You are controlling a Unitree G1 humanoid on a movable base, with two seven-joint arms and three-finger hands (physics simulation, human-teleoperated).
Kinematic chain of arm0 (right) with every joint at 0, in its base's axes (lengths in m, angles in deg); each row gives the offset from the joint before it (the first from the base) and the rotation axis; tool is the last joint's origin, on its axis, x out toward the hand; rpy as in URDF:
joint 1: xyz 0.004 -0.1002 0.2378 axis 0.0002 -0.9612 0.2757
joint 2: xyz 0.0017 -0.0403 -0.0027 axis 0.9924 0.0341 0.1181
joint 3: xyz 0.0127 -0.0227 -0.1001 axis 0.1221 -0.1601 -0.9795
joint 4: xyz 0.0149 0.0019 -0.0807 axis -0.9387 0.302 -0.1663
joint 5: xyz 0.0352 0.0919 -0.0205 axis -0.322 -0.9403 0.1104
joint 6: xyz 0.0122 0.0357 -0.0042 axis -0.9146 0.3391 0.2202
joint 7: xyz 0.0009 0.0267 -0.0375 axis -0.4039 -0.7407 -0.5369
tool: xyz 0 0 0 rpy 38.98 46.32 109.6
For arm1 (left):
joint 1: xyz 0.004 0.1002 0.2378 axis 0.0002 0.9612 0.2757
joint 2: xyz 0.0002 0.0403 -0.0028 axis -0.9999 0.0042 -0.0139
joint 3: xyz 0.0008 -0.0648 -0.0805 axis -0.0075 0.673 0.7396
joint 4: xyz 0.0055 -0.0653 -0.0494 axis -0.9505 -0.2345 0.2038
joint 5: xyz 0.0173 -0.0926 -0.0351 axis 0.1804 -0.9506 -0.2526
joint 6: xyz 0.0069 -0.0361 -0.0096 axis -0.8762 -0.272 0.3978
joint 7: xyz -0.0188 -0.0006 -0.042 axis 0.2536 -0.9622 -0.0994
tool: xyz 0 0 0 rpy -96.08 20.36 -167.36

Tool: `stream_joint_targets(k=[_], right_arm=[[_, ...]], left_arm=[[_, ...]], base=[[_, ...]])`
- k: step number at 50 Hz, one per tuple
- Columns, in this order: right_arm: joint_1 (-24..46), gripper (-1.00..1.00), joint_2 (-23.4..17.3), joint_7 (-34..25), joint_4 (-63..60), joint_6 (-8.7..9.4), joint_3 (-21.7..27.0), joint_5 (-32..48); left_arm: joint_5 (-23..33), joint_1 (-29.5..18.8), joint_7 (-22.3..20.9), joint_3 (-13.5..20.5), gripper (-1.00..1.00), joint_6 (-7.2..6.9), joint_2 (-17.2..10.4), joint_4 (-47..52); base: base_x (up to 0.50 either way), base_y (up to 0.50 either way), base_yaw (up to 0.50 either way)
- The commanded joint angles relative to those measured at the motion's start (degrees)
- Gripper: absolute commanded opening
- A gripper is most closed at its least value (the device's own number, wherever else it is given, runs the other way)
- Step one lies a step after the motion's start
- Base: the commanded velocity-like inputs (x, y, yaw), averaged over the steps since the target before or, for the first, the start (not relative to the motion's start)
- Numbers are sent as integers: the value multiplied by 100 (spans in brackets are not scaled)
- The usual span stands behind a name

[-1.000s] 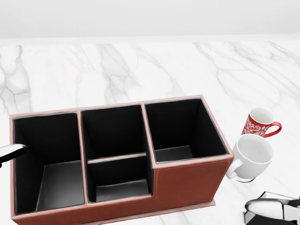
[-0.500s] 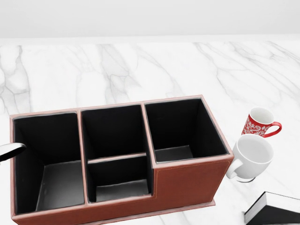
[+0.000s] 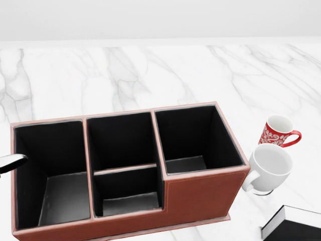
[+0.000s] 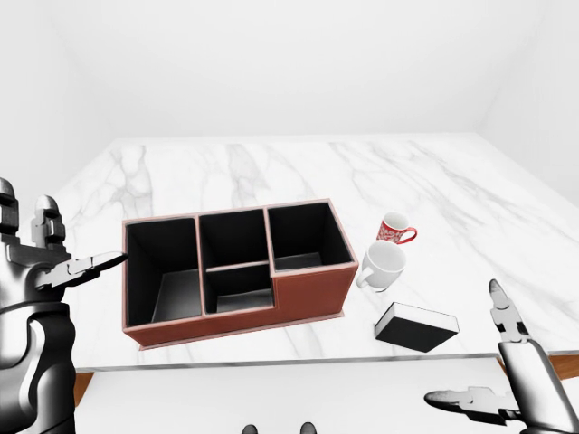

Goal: Pick up the book and place it in the right compartment of the caddy.

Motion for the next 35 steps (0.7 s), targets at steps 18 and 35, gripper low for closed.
stream_joint_targets(k=[18, 35], right_arm=[[132, 100, -248, 0, 814, 0, -441, 993], [351, 100, -918, 0, 1512, 0, -653, 1437]], left_arm=[[-17, -38, 17, 31, 100, 0, -29, 8], [0, -44, 20, 7, 100, 0, -33, -22]], base=[[0, 0, 0], [0, 0, 0]])
